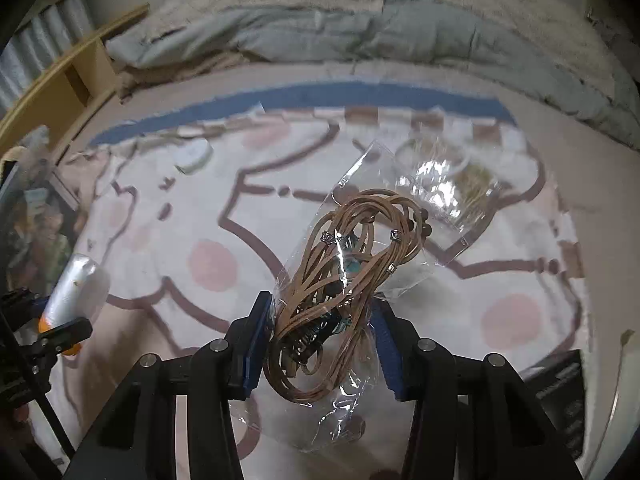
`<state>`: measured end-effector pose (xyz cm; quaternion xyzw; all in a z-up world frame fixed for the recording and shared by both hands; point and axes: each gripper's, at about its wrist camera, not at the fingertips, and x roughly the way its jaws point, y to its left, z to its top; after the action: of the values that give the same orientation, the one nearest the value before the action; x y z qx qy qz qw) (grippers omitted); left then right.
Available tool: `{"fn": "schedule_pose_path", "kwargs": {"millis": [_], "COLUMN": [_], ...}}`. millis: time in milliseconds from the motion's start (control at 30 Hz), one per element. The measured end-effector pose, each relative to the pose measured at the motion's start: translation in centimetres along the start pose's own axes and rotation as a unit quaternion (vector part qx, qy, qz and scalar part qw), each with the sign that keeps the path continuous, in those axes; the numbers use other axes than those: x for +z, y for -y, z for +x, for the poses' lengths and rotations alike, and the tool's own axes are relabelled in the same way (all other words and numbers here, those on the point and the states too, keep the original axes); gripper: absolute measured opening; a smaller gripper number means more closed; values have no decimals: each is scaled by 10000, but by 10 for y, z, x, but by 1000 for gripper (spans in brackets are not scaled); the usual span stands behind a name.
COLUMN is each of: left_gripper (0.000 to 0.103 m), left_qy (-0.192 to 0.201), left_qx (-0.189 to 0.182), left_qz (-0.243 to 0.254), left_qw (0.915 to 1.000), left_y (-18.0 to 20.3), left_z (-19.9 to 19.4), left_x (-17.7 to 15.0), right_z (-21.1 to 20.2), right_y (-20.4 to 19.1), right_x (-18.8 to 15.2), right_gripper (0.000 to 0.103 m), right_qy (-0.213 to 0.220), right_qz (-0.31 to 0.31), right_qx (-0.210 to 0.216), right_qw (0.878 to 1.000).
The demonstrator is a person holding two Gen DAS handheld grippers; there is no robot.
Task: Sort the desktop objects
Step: 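Carry the film roll with the left tool while the right tool carries the cable to the bin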
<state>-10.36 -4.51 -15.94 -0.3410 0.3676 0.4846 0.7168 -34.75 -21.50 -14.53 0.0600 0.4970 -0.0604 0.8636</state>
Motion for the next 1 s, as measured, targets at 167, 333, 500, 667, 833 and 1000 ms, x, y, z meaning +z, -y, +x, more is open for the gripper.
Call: {"fn": "schedule_pose_path", "kwargs": {"millis": [167, 333, 500, 667, 833, 1000], "left_gripper": [41, 41, 41, 41, 41, 41], "left_qy": [277, 590, 950, 1352, 1556, 1897], "left_qx": [-38, -23, 24, 180, 472, 802], "left_qz": [-168, -258, -430, -582, -637, -857], "left_qw": [9995, 9979, 9945, 9889, 9846, 9748], "left_y": [-3, -10, -23, -43, -66, -99], "left_z": [-37, -81, -130, -178, -211, -233], "left_x": [2, 1, 1, -1, -5, -15], "right_z": [-40, -81, -119, -148, -170, -182], "right_y": [-11, -29, -49, -80, -117, -160], "right_x": [5, 7, 10, 16, 24, 32], "right_gripper": [49, 49, 49, 49, 49, 49], "right_qy": [344, 668, 984, 1313, 1613, 1814], "right_qz": [-77, -167, -285, -531, -769, -1016], "right_qx": [198, 443, 665, 816, 1021, 1271], "right_qw": [9992, 9966, 9925, 9865, 9786, 9698]}}
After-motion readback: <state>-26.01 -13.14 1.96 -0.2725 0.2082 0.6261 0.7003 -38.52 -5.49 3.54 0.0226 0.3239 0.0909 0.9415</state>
